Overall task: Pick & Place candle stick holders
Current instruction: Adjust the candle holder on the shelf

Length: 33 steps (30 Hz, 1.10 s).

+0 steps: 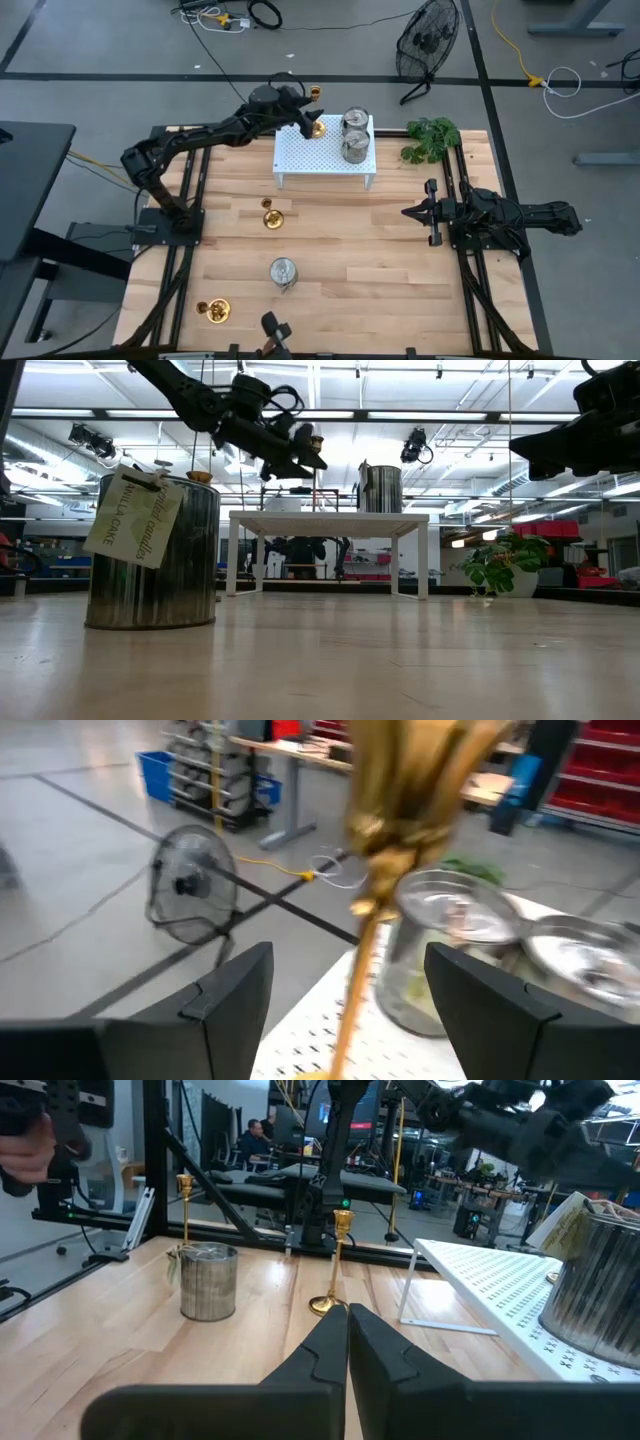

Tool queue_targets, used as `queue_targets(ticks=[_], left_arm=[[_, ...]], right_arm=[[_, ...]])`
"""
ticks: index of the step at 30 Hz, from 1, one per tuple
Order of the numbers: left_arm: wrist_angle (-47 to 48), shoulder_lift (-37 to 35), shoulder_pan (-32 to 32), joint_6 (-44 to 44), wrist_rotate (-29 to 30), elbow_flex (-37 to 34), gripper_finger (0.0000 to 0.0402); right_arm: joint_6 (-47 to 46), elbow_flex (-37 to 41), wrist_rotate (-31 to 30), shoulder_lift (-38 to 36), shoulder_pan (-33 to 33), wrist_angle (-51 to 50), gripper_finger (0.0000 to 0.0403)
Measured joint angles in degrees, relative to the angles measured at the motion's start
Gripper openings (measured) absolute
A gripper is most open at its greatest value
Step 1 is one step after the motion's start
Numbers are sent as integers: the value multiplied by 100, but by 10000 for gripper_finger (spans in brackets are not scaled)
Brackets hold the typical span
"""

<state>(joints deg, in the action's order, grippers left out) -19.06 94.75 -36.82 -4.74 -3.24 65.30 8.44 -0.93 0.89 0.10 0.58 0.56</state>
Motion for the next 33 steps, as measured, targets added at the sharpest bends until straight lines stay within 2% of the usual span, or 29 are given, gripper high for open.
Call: queue_targets(ticks=[8, 13, 20, 29, 33], left_arm=[[900, -878, -46, 291, -759, 2, 270], [1496, -1408, -65, 543, -957, 2, 270], [1591, -1871, -37, 543, -1045, 0, 270], [1860, -2258, -17, 432, -1621, -9, 270], [2091, -2420, -17, 432, -1656, -15, 270]], right_arm=[[-2, 0, 0, 0, 0, 0, 17], [-1, 0, -2, 0, 0, 2, 17], [-2, 0, -1, 0, 0, 0, 17], [0, 0, 0, 0, 0, 0, 17], [0, 0, 0, -1, 0, 0, 17]])
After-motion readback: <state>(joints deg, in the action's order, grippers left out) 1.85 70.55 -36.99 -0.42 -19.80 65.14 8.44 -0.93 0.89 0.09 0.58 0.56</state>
